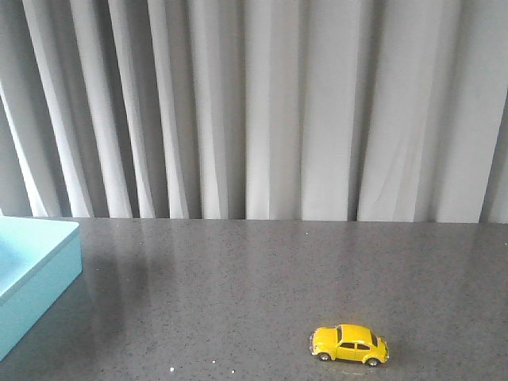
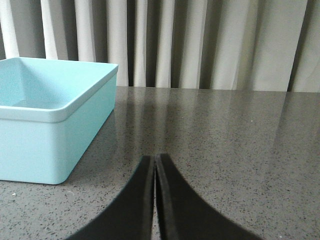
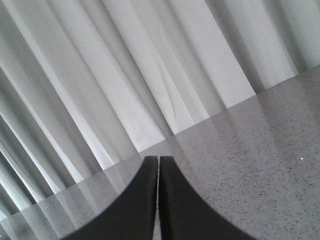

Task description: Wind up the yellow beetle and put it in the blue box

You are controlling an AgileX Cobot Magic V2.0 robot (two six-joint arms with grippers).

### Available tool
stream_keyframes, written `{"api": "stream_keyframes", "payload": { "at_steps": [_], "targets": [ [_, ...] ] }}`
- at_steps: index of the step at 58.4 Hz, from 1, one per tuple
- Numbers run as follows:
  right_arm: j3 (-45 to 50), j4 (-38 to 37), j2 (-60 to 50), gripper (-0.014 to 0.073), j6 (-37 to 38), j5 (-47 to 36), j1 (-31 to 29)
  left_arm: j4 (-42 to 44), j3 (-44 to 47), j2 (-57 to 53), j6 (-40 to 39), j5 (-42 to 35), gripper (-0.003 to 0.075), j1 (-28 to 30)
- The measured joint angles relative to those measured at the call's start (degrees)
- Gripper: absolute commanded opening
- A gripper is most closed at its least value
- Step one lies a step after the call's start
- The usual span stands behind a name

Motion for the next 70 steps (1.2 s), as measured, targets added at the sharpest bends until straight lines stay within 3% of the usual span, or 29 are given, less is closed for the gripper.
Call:
{"api": "stream_keyframes", "payload": {
  "at_steps": [27, 37, 45, 56, 63, 70],
  "targets": [
    [0.0, 0.0, 0.0, 0.0000, -2.9, 0.3, 0.0, 0.0, 0.0, 0.0, 0.0, 0.0, -0.0006, 0.0],
    [-0.2, 0.0, 0.0, 0.0043, -4.7, 4.9, 0.0, 0.0, 0.0, 0.0, 0.0, 0.0, -0.0006, 0.0],
    [-4.8, -0.1, 0.7, 0.0044, -5.7, 11.7, 0.0, 0.0, 0.0, 0.0, 0.0, 0.0, -0.0006, 0.0],
    [-14.0, -0.2, 4.5, 0.0053, -6.3, 12.2, 0.0, 0.0, 0.0, 0.0, 0.0, 0.0, -0.0006, 0.0],
    [-17.9, -0.3, 5.2, 0.0124, -8.1, 12.2, 0.0, 0.0, 0.0, 0.0, 0.0, 0.0, -0.0006, 0.0],
    [-22.3, -0.7, 8.5, 0.0282, -12.3, 18.9, 0.0, 0.0, 0.0, 0.0, 0.0, 0.0, -0.0006, 0.0]
  ]
}}
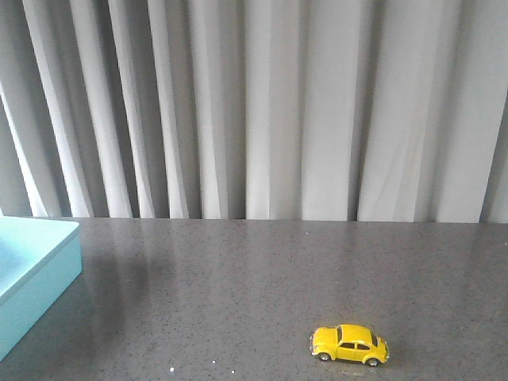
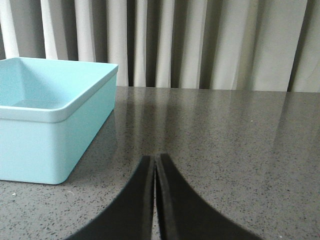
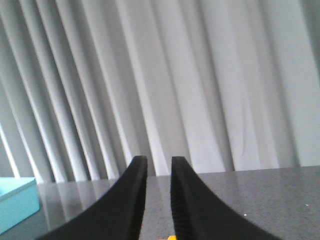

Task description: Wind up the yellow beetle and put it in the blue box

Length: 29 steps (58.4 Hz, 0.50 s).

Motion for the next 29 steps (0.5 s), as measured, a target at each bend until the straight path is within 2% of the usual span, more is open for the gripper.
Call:
{"api": "stream_keyframes", "payload": {
  "at_steps": [7, 12, 19, 29],
  "targets": [
    [-6.9, -1.2, 8.0, 0.0472, -1.9, 7.0, 0.0, 0.0, 0.0, 0.0, 0.0, 0.0, -0.0006, 0.0],
    [-13.3, -1.8, 14.8, 0.0556, -2.1, 9.2, 0.0, 0.0, 0.0, 0.0, 0.0, 0.0, -0.0006, 0.0],
    [-20.3, -2.1, 23.2, 0.0574, -2.3, 10.7, 0.0, 0.0, 0.0, 0.0, 0.0, 0.0, -0.0006, 0.0],
    [-25.4, -2.0, 29.6, 0.0563, -3.2, 10.1, 0.0, 0.0, 0.0, 0.0, 0.0, 0.0, -0.0006, 0.0]
  ]
}}
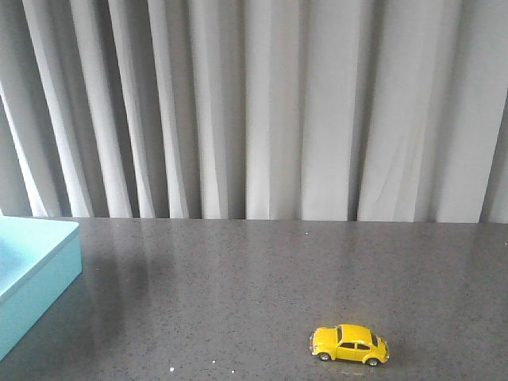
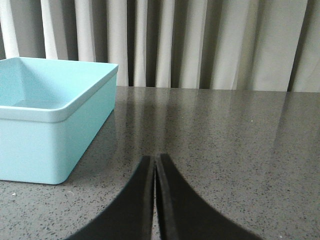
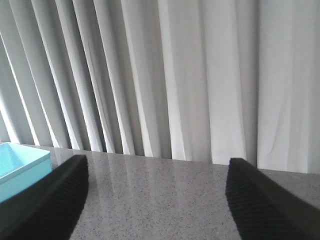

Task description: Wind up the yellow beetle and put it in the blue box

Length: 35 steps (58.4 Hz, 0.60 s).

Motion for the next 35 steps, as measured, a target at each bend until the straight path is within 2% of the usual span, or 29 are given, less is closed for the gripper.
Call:
{"api": "stream_keyframes", "payload": {
  "at_steps": [5, 9, 15, 21, 25, 30, 35],
  "targets": [
    [-3.9, -0.7, 3.9, 0.0561, 0.6, 3.3, 0.0, 0.0, 0.0, 0.0, 0.0, 0.0, -0.0006, 0.0],
    [-8.6, -3.0, 8.2, 0.0561, 3.8, 7.4, 0.0, 0.0, 0.0, 0.0, 0.0, 0.0, -0.0006, 0.0],
    [-17.3, -11.2, 16.2, 0.0561, 13.0, 14.1, 0.0, 0.0, 0.0, 0.0, 0.0, 0.0, -0.0006, 0.0],
    [-25.8, -23.0, 25.7, 0.0561, 24.7, 23.3, 0.0, 0.0, 0.0, 0.0, 0.0, 0.0, -0.0006, 0.0],
    [-29.6, -28.8, 32.0, 0.0561, 29.5, 28.1, 0.0, 0.0, 0.0, 0.0, 0.0, 0.0, -0.0006, 0.0],
    [-34.5, -32.8, 39.8, 0.0561, 34.2, 34.1, 0.6, 0.0, 0.0, 0.0, 0.0, 0.0, -0.0006, 0.0],
    [-38.0, -36.2, 45.7, 0.0561, 37.6, 36.4, 2.8, 0.0, 0.0, 0.0, 0.0, 0.0, -0.0006, 0.0]
  ]
}}
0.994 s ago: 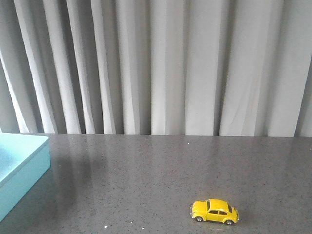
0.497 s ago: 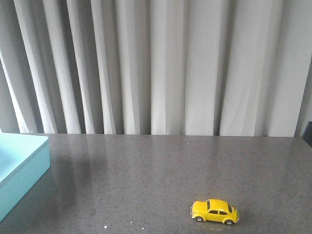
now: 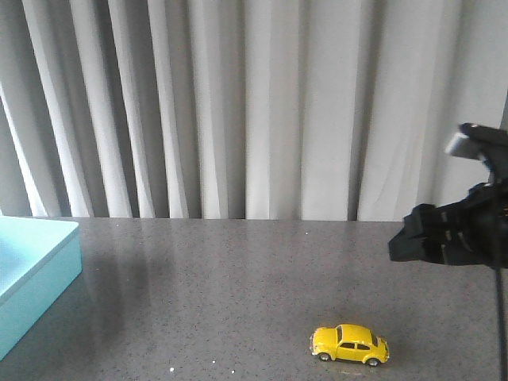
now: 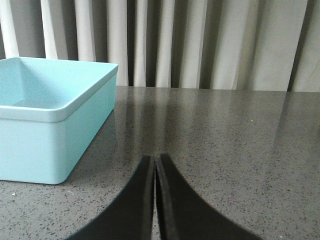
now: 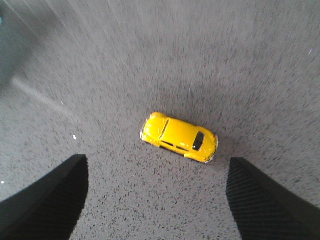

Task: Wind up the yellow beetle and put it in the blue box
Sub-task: 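Lower the right gripper over the yellow beetle and grasp it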

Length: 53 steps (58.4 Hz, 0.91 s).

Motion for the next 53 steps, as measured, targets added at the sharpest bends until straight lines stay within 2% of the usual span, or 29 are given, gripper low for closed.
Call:
{"api": "stream_keyframes", "payload": {
  "at_steps": [9, 17, 31, 53],
  "targets": [
    [-4.8, -10.2, 8.2, 0.0561, 10.4, 1.3, 6.3, 0.0, 0.0, 0.0, 0.0, 0.0, -0.0006, 0.0],
    [-6.8, -17.7, 14.4, 0.0561, 17.8, 2.0, 8.8, 0.0, 0.0, 0.0, 0.0, 0.0, -0.0006, 0.0],
    [-7.0, -18.3, 22.6, 0.0561, 21.3, 1.6, 9.0, 0.0, 0.0, 0.0, 0.0, 0.0, -0.0006, 0.0],
    [-7.0, -18.3, 27.7, 0.0561, 25.3, -2.3, 9.0, 0.0, 0.0, 0.0, 0.0, 0.0, -0.0006, 0.0]
  ]
}}
